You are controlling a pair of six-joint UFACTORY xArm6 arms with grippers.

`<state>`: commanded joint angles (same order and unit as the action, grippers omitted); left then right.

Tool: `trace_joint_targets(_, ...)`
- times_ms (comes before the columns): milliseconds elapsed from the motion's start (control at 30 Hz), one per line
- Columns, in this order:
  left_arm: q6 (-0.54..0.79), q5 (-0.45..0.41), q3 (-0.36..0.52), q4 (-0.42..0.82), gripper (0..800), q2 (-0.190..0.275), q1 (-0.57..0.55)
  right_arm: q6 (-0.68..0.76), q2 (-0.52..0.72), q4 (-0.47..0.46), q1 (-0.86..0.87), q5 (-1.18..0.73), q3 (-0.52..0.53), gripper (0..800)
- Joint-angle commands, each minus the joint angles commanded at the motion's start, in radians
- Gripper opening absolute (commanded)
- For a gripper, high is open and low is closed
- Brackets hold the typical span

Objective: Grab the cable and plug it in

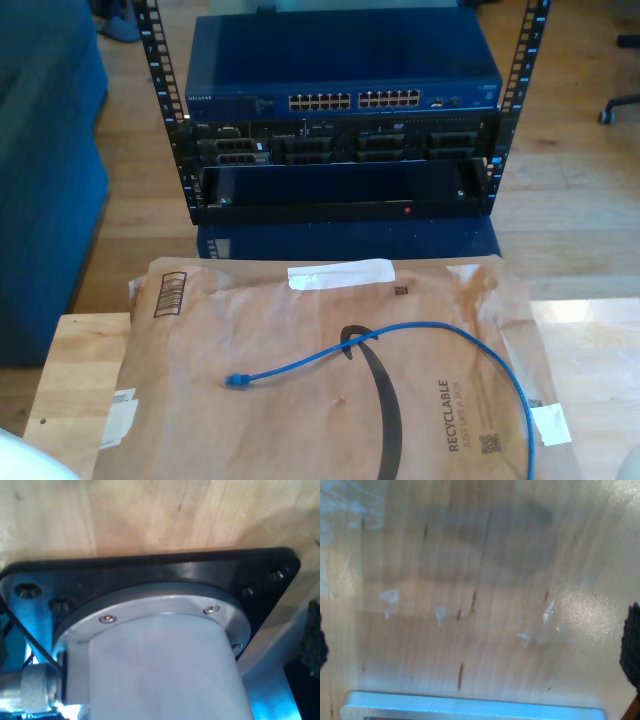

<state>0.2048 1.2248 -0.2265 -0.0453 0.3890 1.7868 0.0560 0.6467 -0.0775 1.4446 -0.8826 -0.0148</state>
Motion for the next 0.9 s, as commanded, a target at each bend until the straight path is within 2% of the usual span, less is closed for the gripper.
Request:
trace_joint_targets(167, -0.011, 0.008, 0.0, 0.005, 799, -0.003, -0.002, 0.048, 0.049, 0.0, -0.003, -0.026, -0.029, 797)
trace_joint_targets(267, -0.02, 0.012, -0.003, 0.011, 799, 0.012, 0.0, 0.052, 0.086, 0.0, -0.003, -0.068, -0.052, 797)
trace_joint_targets(433, -0.018, 0.023, -0.009, 0.02, 799, 0.11, -0.002, 0.176, 0.123, 0.011, -0.052, -0.11, -0.106, 796)
trace_joint_targets(600, -0.023, 0.026, -0.034, 0.018, 799, 0.138, -0.015, 0.239, 0.109, 0.012, -0.1, -0.124, -0.19, 797)
trace_joint_targets(733, -0.132, 0.046, -0.08, 0.017, 799, 0.152, -0.121, 0.342, 0.109, 0.02, -0.152, -0.129, -0.23, 796)
trace_joint_targets(900, -0.336, 0.176, -0.181, 0.018, 799, 0.146, -0.313, 0.545, 0.098, 0.02, -0.295, -0.123, -0.288, 796)
